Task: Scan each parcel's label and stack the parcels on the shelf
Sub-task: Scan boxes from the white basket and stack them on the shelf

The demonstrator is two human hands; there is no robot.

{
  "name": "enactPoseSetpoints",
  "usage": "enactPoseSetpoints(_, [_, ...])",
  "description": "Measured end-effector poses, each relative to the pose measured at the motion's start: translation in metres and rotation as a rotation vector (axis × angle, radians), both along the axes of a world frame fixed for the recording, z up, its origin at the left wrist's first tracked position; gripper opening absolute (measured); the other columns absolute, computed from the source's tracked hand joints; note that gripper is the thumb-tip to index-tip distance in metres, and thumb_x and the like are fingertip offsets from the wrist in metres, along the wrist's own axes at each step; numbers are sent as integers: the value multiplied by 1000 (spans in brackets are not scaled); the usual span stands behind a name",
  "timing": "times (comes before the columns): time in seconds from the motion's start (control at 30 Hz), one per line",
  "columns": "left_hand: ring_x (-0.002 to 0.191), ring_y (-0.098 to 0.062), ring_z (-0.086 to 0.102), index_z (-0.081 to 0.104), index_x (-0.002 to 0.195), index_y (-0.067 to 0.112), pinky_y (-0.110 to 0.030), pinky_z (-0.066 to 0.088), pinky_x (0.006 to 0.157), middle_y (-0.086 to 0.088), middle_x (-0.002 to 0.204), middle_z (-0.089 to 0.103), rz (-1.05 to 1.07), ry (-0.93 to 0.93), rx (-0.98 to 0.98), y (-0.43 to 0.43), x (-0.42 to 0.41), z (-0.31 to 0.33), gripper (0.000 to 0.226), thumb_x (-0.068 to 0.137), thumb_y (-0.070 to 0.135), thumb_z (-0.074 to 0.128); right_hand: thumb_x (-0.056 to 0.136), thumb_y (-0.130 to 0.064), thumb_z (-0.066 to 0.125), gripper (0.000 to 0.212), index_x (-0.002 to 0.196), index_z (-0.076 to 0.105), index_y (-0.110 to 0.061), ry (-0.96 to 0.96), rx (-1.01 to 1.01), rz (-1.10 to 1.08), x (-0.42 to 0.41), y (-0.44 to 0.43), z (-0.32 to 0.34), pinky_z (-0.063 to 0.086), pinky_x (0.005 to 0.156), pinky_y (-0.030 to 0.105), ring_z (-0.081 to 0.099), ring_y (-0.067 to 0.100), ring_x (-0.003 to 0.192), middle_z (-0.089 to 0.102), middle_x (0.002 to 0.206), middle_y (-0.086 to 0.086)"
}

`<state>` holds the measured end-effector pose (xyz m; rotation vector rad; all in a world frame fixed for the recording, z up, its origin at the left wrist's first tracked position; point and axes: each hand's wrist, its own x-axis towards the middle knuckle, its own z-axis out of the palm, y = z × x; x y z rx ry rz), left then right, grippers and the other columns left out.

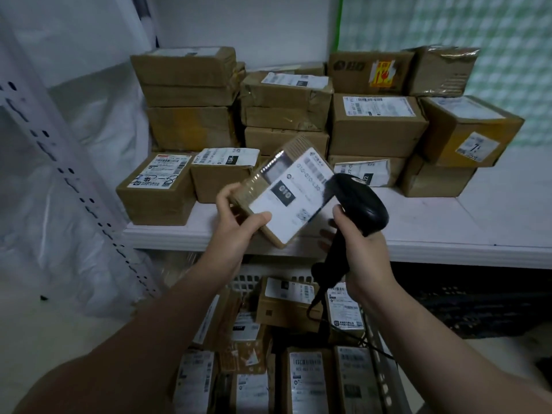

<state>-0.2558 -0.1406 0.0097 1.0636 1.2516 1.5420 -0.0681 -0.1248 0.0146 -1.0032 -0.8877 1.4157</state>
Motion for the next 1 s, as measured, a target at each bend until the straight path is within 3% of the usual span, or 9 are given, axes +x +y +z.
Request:
enactPoseSetpoints(0.1, [104, -16, 55, 37, 107, 34, -35, 47, 90, -3, 115, 54, -25, 178, -109, -3, -1, 0, 44, 79, 35, 72, 87, -21, 69, 16, 102, 67, -27, -40, 53, 91, -3, 1, 4, 56, 80, 30, 71, 13, 95, 76, 95, -4])
enactPoseSetpoints(0.23, [85, -10, 49, 42, 97, 19, -24, 37, 67, 2, 96, 47, 31, 474, -170, -3, -8, 3, 32, 89, 43, 62, 85, -20, 72, 22, 106, 70, -24, -83, 92, 132, -1, 7, 4, 52, 97, 44, 67, 21, 106, 74, 104, 3])
enactPoseSetpoints(0.37, [104, -16, 60, 47, 107, 18, -34, 51, 86, -4, 116, 59, -113, 67, -322, 2, -7, 2, 23, 94, 35, 55, 85, -23, 72, 28, 113, 69, -20, -138, 146, 144, 3, 11, 8, 52, 95, 38, 66, 15, 107, 73, 107, 0])
enactPoseSetpoints(0.47, [108, -19, 64, 47, 121, 16, -40, 51, 93, -5, 119, 66, -108, -115, -331, 5, -8, -2, 43, 91, 45, 55, 84, -22, 73, 22, 105, 69, -24, -168, 133, 109, 6, 13, 8, 52, 86, 29, 67, 13, 102, 73, 102, -2])
enactPoseSetpoints(0.57, [106, -18, 66, 51, 128, 10, -35, 52, 93, -5, 115, 70, -171, -130, -354, 3, -7, -1, 65, 75, 42, 67, 82, -10, 73, 15, 94, 71, -20, -211, 100, 90, 9, 15, 4, 55, 87, 37, 69, 21, 97, 74, 94, 4])
enactPoseSetpoints(0.8, [104, -20, 66, 54, 116, 14, -33, 52, 88, -9, 114, 69, -229, -153, -355, 2, -10, 4, 57, 67, 40, 69, 77, 2, 70, 10, 82, 69, -5, -278, 173, 86, 18, 16, 0, 53, 85, 43, 66, 26, 86, 69, 89, 23])
enactPoseSetpoints(0.87, [107, -21, 64, 49, 114, 16, -39, 52, 93, -10, 120, 65, -194, -21, -308, 2, -6, 1, 59, 65, 41, 73, 76, 4, 72, 14, 76, 68, -10, -320, 215, 77, 18, 16, 1, 52, 77, 38, 65, 22, 80, 67, 76, 11])
enactPoseSetpoints(0.93, [107, -24, 64, 45, 108, 20, -42, 53, 91, -12, 120, 62, -114, 50, -215, 4, -3, 3, 56, 67, 37, 80, 79, -4, 74, 18, 84, 69, -20, -344, 285, 51, 18, 15, 3, 52, 73, 25, 66, 11, 82, 70, 80, -3])
enactPoseSetpoints(1.0, [106, -17, 64, 40, 107, 25, -32, 56, 83, -7, 118, 59, -37, 99, -101, 7, -2, 5, 50, 75, 26, 79, 82, -16, 74, 13, 91, 67, -22, -417, 385, 6, 18, 15, 7, 47, 68, 11, 62, -2, 80, 67, 80, -14])
